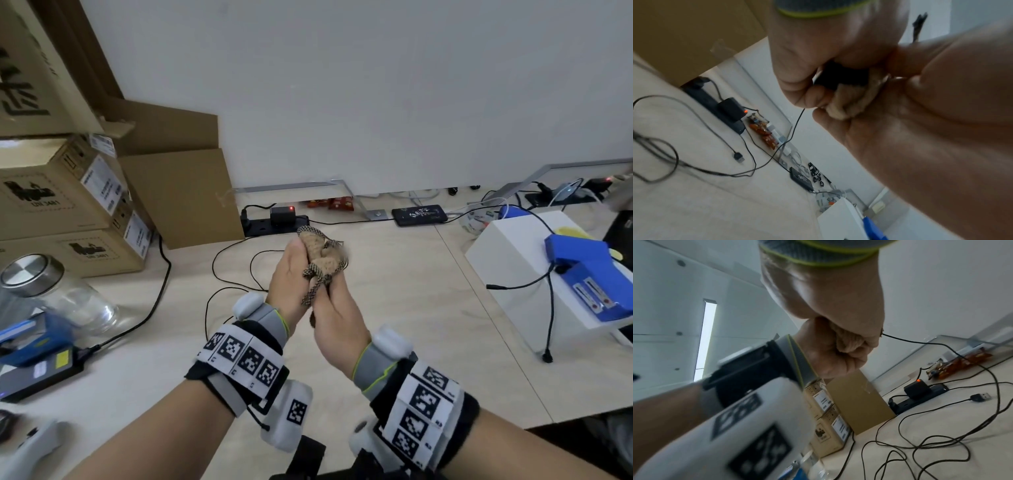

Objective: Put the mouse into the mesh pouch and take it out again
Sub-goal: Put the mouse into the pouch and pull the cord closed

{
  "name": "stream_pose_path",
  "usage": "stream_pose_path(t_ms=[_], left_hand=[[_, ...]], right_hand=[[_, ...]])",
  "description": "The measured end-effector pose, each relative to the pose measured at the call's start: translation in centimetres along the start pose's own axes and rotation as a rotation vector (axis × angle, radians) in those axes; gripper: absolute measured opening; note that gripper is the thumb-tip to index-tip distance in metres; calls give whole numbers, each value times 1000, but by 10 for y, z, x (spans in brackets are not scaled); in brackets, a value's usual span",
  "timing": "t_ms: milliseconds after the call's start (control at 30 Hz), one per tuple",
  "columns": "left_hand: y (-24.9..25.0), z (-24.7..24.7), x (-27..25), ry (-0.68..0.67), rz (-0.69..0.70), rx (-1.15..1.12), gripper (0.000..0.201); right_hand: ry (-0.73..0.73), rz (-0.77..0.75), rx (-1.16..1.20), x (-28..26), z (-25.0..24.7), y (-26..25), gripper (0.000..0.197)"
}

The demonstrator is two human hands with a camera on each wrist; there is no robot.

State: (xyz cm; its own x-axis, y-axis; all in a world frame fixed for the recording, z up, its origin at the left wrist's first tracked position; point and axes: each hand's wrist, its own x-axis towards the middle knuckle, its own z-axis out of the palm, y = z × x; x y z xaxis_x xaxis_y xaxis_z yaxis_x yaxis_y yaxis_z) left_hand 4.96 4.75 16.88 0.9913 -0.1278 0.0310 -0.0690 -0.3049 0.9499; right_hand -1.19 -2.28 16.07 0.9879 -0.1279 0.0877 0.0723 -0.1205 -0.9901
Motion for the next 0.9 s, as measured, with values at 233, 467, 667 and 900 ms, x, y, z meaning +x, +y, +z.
stream_pose_path(t_ms=[233,467,667,900], left_hand=[[-8,1,-15,-213,148,13,51],[-12,-5,1,-38,88,-54,60],[-14,-11,-3,60,155,29,51],[-8,2,-11,10,220,-23,50]], right_hand=[[209,311,109,36,-24,-20,24],[-10,322,212,8,-9,-21,29],[97,390,354,12,-6,-18,54],[130,491,488,21,-5,-17,46]])
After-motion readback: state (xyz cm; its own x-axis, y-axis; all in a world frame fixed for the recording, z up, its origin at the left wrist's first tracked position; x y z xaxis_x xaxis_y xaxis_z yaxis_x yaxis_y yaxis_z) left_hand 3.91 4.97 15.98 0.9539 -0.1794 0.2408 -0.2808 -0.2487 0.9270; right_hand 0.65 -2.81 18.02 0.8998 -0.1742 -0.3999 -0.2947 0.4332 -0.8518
